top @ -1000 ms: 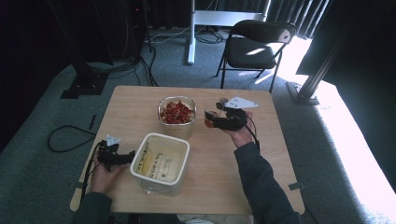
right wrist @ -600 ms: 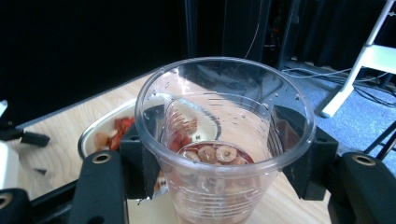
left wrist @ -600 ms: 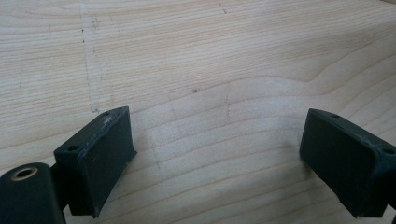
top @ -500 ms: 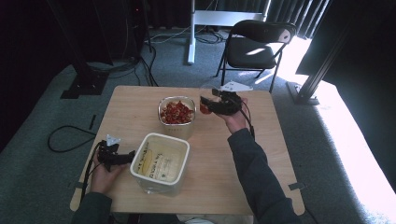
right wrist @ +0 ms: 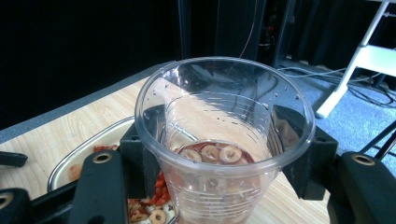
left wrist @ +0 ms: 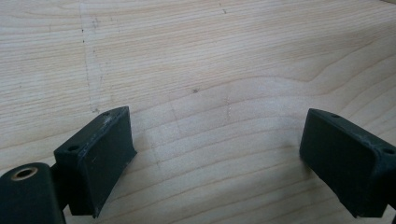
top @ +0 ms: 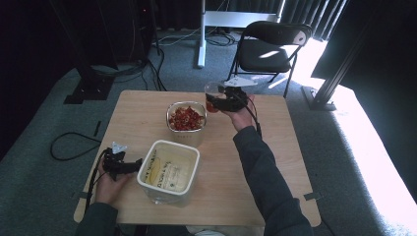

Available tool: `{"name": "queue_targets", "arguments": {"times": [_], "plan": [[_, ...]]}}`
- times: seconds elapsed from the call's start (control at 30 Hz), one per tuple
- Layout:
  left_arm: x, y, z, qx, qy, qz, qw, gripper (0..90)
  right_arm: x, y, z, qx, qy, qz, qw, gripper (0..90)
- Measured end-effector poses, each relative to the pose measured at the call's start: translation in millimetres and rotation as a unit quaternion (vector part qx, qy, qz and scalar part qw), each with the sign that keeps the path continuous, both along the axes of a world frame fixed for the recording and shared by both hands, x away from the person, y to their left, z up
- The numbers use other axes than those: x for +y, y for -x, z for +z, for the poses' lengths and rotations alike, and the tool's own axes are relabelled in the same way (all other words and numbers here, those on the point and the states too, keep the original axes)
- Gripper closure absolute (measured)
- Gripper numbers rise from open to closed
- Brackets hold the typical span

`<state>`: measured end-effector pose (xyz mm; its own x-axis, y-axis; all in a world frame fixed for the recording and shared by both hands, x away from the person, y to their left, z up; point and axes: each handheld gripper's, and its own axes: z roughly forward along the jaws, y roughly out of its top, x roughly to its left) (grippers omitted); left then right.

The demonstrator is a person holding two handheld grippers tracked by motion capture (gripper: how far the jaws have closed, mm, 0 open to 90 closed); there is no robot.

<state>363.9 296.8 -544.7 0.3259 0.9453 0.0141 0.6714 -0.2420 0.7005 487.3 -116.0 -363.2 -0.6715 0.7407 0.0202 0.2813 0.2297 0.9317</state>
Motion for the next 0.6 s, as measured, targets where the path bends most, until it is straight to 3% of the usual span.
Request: {"name": "queue_targets", "arguments": {"times": [0.33, 0.5, 0.6], "plan": [[-0.1, 0.0, 0.0, 0.000, 0.001, 0.000, 1.0000, 10.3, 1.8, -18.1, 3.7, 0.000, 0.009, -0.017, 0.9998, 38.7], [0.0, 0.0, 0.0, 0.000, 0.001, 0.000, 1.0000, 10.3, 8.4, -22.3, 6.3, -0.017, 0.045, -0.025, 0.9985, 39.4], [0.0, 0.0, 0.0, 0.000, 0.001, 0.000, 1.0000, 10.3, 17.4, -20.9, 8.9, -0.036, 0.091, -0.030, 0.9948, 39.5]]}}
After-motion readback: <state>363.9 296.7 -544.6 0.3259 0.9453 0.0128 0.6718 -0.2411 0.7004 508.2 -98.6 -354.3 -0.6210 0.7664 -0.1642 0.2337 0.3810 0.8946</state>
